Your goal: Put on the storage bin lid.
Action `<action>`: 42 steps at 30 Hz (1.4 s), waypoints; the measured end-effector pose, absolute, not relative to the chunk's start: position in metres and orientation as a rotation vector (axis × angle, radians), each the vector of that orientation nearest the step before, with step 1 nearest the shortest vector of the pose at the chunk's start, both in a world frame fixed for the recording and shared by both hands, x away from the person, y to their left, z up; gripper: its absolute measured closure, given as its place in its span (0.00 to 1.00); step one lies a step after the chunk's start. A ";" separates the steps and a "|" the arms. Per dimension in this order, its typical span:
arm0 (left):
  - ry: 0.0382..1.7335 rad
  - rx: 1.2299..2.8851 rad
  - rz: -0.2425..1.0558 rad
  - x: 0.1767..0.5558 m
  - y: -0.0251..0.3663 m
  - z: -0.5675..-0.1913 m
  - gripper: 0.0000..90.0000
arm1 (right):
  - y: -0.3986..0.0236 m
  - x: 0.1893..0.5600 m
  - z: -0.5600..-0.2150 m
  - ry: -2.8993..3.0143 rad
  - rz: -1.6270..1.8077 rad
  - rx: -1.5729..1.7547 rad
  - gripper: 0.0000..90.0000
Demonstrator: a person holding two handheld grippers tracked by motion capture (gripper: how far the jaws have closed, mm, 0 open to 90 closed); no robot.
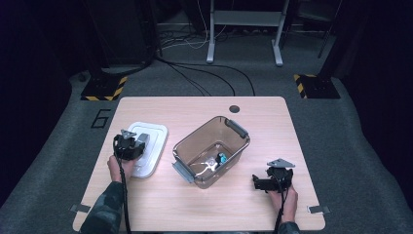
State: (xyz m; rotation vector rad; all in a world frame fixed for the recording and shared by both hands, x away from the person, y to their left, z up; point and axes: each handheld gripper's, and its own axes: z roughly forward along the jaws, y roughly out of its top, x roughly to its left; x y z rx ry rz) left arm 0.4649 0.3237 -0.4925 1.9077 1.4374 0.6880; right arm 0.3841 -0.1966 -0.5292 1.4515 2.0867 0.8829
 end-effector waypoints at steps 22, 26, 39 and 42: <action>1.301 1.923 0.646 0.447 0.337 -0.425 0.74 | -0.197 0.384 -0.529 2.087 0.882 1.451 0.01; 1.285 1.939 0.644 0.445 0.337 -0.415 0.74 | -0.196 0.384 -0.529 2.085 0.883 1.454 0.01; 1.208 1.966 0.628 0.442 0.323 -0.380 0.74 | -0.196 0.384 -0.529 2.082 0.886 1.458 0.01; 1.169 1.985 0.629 0.441 0.313 -0.369 0.74 | -0.196 0.384 -0.529 2.083 0.885 1.458 0.01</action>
